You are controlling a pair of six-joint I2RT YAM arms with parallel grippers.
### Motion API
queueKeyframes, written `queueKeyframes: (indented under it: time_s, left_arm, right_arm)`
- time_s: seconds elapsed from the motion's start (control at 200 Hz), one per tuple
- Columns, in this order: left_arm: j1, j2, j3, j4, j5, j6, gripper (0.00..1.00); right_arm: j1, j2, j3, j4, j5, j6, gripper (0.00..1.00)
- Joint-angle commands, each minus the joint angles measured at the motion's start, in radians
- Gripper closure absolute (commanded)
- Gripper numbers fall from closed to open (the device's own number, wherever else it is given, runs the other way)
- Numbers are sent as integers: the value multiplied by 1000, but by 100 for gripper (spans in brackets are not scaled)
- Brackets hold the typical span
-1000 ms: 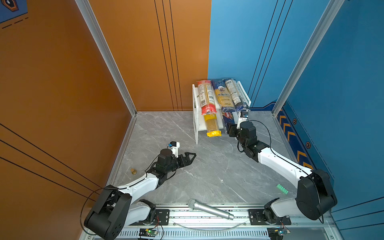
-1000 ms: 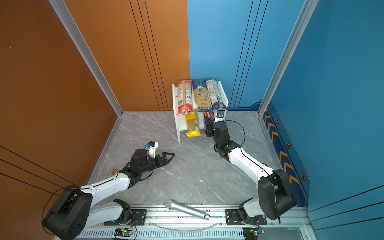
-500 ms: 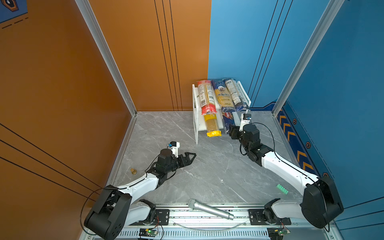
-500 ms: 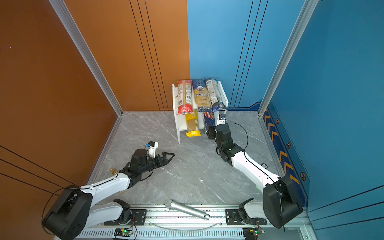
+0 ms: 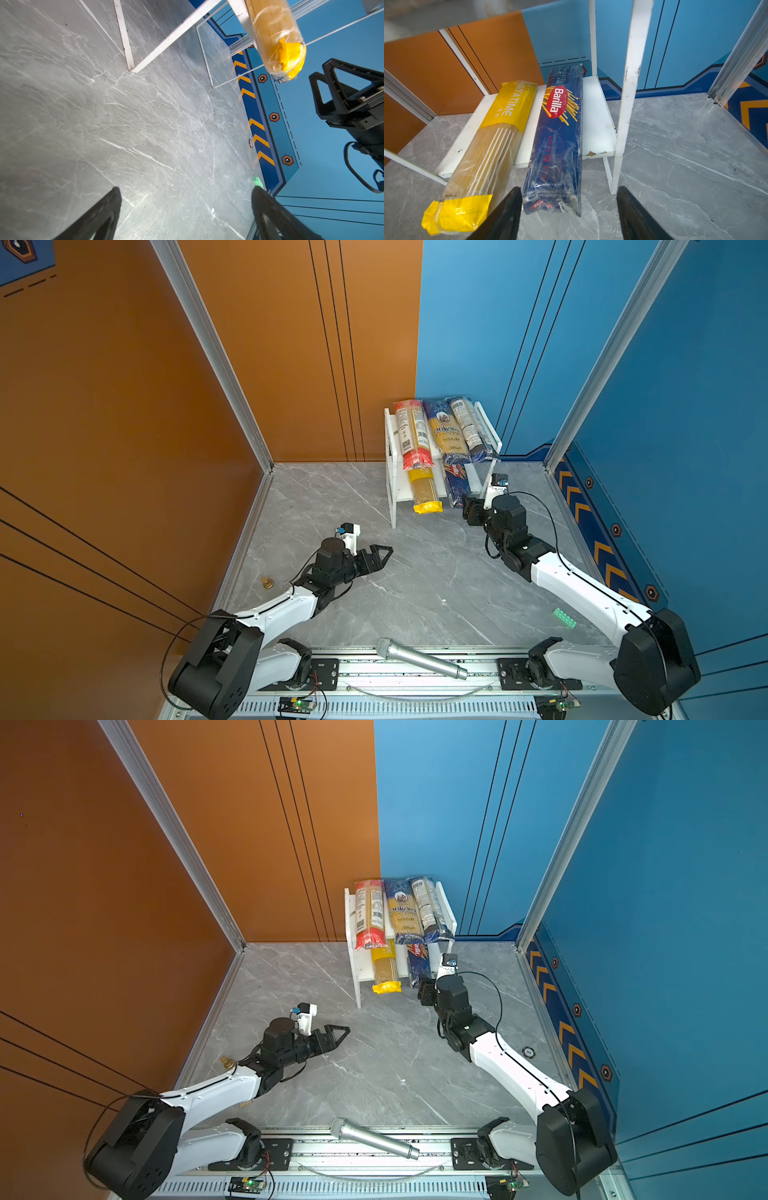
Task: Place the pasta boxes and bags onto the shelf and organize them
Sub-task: 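Open the right gripper and draw it back from the shelf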
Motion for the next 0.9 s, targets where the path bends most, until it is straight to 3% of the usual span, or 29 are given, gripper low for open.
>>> queueKeyframes:
  time_s: [0.0,0.235,0.541,0.891]
  left_arm:
    - [-9,-1,8,4,-2,4,2]
    - [-9,-7,11,2,-3,10,2]
    - [16,-105,141,-306,-65,186,2]
    - [70,-167,178,-392,-102,274,2]
  right_arm:
    - [-6,-42,-19,-56,-23,-25,30]
    - [-15,-104,-41,-140,-62,-38,29]
    - [-65,-180,-49,-282,-169,-66,29]
    - [-183,-231,-72,-378,-274,-116,28]
